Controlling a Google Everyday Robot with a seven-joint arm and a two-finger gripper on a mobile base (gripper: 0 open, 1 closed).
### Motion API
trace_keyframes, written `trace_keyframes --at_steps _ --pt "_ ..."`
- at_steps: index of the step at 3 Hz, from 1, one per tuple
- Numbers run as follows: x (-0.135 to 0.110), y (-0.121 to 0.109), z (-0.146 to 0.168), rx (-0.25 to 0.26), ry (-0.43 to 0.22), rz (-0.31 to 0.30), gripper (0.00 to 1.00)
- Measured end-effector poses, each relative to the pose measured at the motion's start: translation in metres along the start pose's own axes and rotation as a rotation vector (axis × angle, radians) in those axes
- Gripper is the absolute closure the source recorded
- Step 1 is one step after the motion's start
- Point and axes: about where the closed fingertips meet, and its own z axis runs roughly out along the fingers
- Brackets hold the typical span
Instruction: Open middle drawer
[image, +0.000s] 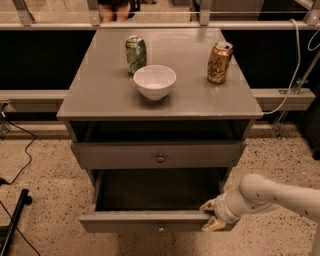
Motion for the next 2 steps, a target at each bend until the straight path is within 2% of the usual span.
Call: trace_keyframes --at_steps 1,2 --pt "0.0 0.0 0.0 0.0 0.0 0.0 0.34" --pt "-0.015 0.025 -0.013 -0.022 0.017 0.001 0.16"
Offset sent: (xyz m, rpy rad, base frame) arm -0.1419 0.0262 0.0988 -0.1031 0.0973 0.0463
